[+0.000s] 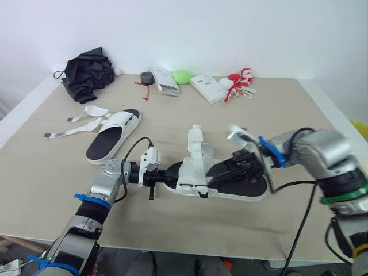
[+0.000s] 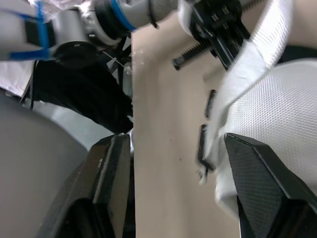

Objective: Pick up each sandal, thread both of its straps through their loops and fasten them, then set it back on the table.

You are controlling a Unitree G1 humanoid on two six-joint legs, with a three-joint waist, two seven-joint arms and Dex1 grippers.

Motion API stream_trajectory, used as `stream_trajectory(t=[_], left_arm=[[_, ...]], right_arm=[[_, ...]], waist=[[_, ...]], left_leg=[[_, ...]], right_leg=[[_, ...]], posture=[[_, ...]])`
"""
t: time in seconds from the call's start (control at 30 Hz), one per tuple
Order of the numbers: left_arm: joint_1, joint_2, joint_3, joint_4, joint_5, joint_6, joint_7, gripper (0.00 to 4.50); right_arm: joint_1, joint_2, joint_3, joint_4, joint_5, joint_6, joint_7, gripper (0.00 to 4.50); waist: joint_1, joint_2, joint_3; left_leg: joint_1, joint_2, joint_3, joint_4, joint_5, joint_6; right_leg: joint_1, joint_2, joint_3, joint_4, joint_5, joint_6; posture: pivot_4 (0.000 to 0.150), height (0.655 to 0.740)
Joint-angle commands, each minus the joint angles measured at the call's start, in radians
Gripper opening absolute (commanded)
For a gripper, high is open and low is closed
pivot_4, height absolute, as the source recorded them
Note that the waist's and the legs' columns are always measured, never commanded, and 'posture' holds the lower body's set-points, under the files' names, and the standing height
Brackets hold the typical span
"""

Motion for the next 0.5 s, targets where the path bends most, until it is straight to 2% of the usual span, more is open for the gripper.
stream_trajectory(t=[0.03,0.13,0.27,0.37,0.5], left_arm=[[0.073,0.019,-0.069,0.111,0.089,0.054,0.023,0.0],[0.075,0.021,-0.067,0.111,0.088,0.053,0.023,0.0],[0.067,0.017,-0.068,0.127,0.091,0.047,0.021,0.0],[0.055,0.013,-0.071,0.136,0.093,0.045,0.017,0.0],[0.039,0.016,-0.083,0.145,0.106,0.026,0.002,0.0]], right_arm=[[0.064,-0.036,-0.091,-0.126,0.058,-0.008,-0.016,3.37],[0.207,-0.06,-0.172,-0.278,0.095,0.026,-0.112,3.37],[0.319,0.021,-0.179,-0.359,0.077,0.077,-0.308,3.37],[0.332,0.11,-0.209,-0.359,0.094,0.143,-0.438,3.37],[0.302,0.183,-0.258,-0.333,0.131,0.194,-0.522,3.37]], waist=[[0.0,0.0,0.0],[0.001,-0.002,0.0],[0.001,-0.002,0.0],[0.001,-0.002,-0.001],[0.001,-0.003,0.0]], left_leg=[[0.0,0.0,0.0,0.0,0.0,0.0],[0.0,0.0,0.0,0.0,0.0,0.0],[0.0,0.0,0.001,0.0,0.0,0.0],[0.001,0.001,0.001,0.001,0.0,0.0],[0.001,0.001,0.001,0.001,0.001,0.0]], right_leg=[[0.0,0.0,0.0,0.0,0.0,0.0],[0.0,0.0,0.0,0.0,0.0,0.0],[0.0,0.0,0.001,0.0,0.001,0.0],[-0.001,0.0,0.001,0.0,0.001,-0.001],[-0.001,0.0,0.001,0.0,0.002,-0.001]], posture=[[0.15,0.738],[0.15,0.738],[0.15,0.738],[0.15,0.738],[0.15,0.738]])
